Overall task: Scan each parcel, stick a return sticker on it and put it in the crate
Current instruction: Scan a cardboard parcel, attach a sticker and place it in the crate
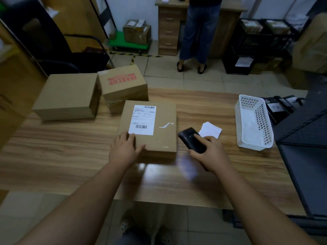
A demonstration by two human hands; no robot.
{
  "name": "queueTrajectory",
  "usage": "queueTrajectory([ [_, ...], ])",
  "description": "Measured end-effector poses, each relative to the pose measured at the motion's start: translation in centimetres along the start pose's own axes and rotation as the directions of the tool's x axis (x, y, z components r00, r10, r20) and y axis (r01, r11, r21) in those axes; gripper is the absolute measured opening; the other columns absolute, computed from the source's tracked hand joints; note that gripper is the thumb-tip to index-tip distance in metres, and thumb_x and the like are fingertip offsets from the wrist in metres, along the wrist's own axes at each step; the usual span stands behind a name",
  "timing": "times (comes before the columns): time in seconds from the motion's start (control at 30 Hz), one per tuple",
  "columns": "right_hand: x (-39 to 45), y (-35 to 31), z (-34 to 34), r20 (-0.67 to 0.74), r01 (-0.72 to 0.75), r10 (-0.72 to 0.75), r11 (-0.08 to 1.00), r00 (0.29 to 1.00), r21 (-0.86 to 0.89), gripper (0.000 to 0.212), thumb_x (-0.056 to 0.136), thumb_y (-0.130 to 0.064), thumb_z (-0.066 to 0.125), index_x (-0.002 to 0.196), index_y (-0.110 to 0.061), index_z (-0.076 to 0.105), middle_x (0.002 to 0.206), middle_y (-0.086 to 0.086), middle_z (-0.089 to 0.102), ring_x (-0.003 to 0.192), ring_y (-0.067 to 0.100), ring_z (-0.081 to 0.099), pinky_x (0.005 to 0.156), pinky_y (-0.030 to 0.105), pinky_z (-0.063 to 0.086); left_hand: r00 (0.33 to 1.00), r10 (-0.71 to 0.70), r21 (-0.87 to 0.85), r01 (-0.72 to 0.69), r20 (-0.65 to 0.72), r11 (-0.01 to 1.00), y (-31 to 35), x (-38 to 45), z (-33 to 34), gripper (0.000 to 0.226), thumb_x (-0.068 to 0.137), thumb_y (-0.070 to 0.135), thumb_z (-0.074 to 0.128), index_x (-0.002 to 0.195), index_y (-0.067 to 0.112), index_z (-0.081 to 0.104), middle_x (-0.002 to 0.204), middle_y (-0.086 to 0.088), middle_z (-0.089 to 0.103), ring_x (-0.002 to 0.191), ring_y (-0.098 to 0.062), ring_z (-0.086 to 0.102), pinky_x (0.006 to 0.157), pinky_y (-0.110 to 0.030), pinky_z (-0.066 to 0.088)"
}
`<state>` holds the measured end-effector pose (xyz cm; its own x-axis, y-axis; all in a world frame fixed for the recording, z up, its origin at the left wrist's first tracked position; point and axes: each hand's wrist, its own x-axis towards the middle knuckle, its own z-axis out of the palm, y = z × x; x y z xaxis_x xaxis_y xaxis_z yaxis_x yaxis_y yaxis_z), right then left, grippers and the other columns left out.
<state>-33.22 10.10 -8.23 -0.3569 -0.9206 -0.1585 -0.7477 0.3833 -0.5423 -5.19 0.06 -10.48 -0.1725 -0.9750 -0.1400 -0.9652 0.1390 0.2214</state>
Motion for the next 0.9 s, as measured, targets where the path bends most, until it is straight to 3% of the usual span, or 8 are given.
queueTrajectory([
  [0.1, 1.2, -5.5, -1.4, 0.144, 0.081, -0.078, 0.997, 0.987, -0.016, 0.07, 0.073, -0.049, 0.071, 0.139, -0.038, 0.05, 0.108, -0.007, 0.048, 0.116, 0.017, 0.048, 0.092, 0.029, 0.042, 0.999, -0.019, 0.047, 0.017, 0.041, 0.999, -0.9, 0.1, -0.4, 0.063, 0.089, 0.064, 0.047, 0.139, 0.025, 0.042, 0.153, -0.008, 0.028, 0.136, -0.031, 0.03, 0.108, -0.043, 0.028],
  [0.17, 1.6, -8.5, -1.8, 0.234, 0.119, -0.099, 0.99, 0.967, -0.074, 0.068, 0.073, -0.05, 0.069, 0.138, -0.041, 0.051, 0.109, -0.005, 0.051, 0.111, 0.019, 0.051, 0.09, 0.034, 0.047, 0.998, -0.014, 0.041, 0.011, 0.065, 0.999, -1.3, 0.0, -0.4, 0.063, 0.09, 0.062, 0.048, 0.141, 0.026, 0.04, 0.155, -0.008, 0.025, 0.137, -0.032, 0.028, 0.109, -0.043, 0.027],
  [0.37, 2.0, -12.8, -2.4, 0.379, 0.162, -0.045, 0.946, 0.924, -0.282, 0.053, 0.07, -0.054, 0.064, 0.12, -0.039, 0.064, 0.103, 0.0, 0.066, 0.103, 0.023, 0.054, 0.084, 0.036, 0.053, 0.994, -0.002, -0.014, 0.004, 0.107, 1.0, -1.6, 0.5, -0.6, 0.064, 0.092, 0.059, 0.048, 0.144, 0.025, 0.037, 0.154, -0.007, 0.022, 0.136, -0.03, 0.025, 0.111, -0.043, 0.03],
  [0.5, 1.5, -13.4, -3.3, 0.373, 0.119, -0.008, 0.954, 0.928, -0.275, 0.051, 0.067, -0.054, 0.066, 0.115, -0.039, 0.067, 0.099, -0.002, 0.066, 0.096, 0.02, 0.056, 0.078, 0.032, 0.053, 0.994, -0.015, -0.03, 0.019, 0.11, 0.999, -1.4, 0.8, -0.7, 0.058, 0.092, 0.057, 0.049, 0.139, 0.024, 0.042, 0.154, -0.007, 0.024, 0.136, -0.031, 0.027, 0.109, -0.042, 0.032],
  [0.7, 0.5, -13.3, -5.6, 0.356, 0.101, -0.006, 0.963, 0.934, -0.25, 0.048, 0.072, -0.05, 0.068, 0.118, -0.038, 0.066, 0.104, -0.004, 0.066, 0.096, 0.017, 0.059, 0.083, 0.033, 0.055, 0.994, -0.032, -0.027, 0.035, 0.107, 0.999, -1.1, 0.8, -0.7, 0.059, 0.091, 0.058, 0.051, 0.138, 0.023, 0.043, 0.153, -0.007, 0.025, 0.135, -0.031, 0.027, 0.11, -0.041, 0.031],
  [0.83, 0.4, -11.2, -6.0, 0.31, 0.112, -0.038, 0.968, 0.95, -0.224, 0.036, 0.07, -0.049, 0.064, 0.104, -0.036, 0.067, 0.085, -0.009, 0.065, 0.084, 0.013, 0.059, 0.071, 0.031, 0.051, 0.995, -0.054, 0.013, 0.053, 0.086, 0.999, -0.4, 0.6, -0.7, 0.064, 0.089, 0.061, 0.051, 0.137, 0.02, 0.043, 0.151, -0.008, 0.028, 0.135, -0.03, 0.029, 0.11, -0.041, 0.03],
  [0.9, 0.7, -8.8, -5.6, 0.251, 0.101, -0.048, 0.974, 0.967, -0.202, 0.034, 0.071, -0.048, 0.064, 0.102, -0.035, 0.065, 0.078, -0.011, 0.059, 0.089, 0.017, 0.058, 0.068, 0.033, 0.049, 0.997, -0.045, 0.023, 0.044, 0.055, 0.999, 0.7, 0.4, -0.5, 0.067, 0.087, 0.063, 0.051, 0.138, 0.021, 0.04, 0.15, -0.01, 0.029, 0.136, -0.03, 0.029, 0.111, -0.042, 0.028],
])
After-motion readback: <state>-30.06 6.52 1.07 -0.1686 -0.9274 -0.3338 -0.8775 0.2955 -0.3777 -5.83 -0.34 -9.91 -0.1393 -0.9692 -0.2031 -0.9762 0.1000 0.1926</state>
